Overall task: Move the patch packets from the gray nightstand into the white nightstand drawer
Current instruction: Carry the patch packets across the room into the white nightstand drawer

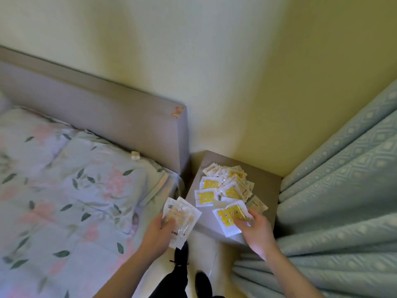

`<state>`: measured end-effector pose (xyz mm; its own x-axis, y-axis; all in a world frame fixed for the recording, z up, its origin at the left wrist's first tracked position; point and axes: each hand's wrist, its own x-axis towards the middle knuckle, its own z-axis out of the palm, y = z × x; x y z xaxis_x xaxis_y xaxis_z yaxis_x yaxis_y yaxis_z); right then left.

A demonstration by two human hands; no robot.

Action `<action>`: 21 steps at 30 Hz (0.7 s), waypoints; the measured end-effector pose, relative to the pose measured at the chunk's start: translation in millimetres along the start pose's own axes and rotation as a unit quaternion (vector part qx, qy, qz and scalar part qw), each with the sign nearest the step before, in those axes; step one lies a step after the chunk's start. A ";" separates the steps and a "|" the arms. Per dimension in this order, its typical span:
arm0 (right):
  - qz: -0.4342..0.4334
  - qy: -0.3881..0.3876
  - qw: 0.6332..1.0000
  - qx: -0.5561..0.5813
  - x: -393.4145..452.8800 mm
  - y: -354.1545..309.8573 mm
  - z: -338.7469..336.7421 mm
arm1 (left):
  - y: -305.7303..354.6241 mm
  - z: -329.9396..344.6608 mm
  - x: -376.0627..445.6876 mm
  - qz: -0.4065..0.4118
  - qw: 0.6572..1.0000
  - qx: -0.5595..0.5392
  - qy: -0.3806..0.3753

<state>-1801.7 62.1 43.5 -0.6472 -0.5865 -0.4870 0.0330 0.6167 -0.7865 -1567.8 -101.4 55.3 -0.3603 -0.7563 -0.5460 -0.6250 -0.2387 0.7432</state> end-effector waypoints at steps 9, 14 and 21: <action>-0.105 -0.123 0.984 -0.080 -56.4 -61.9 33.1 | -28.2 -65.0 -110.8 0.017 0.988 -0.065 0.139; -0.226 -0.207 0.937 -0.168 -110.5 -94.4 87.8 | -70.9 -118.0 -188.0 0.009 0.972 -0.064 0.228; -0.340 -0.326 0.857 -0.211 -238.8 -118.3 208.5 | -181.0 -195.5 -339.3 -0.022 0.930 -0.112 0.350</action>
<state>-1492.2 19.7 173.7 0.1597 -0.9693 -0.1870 -0.5497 0.0700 -0.8324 -1197.1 79.4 181.6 0.2507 -0.9353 -0.2498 -0.4409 -0.3400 0.8307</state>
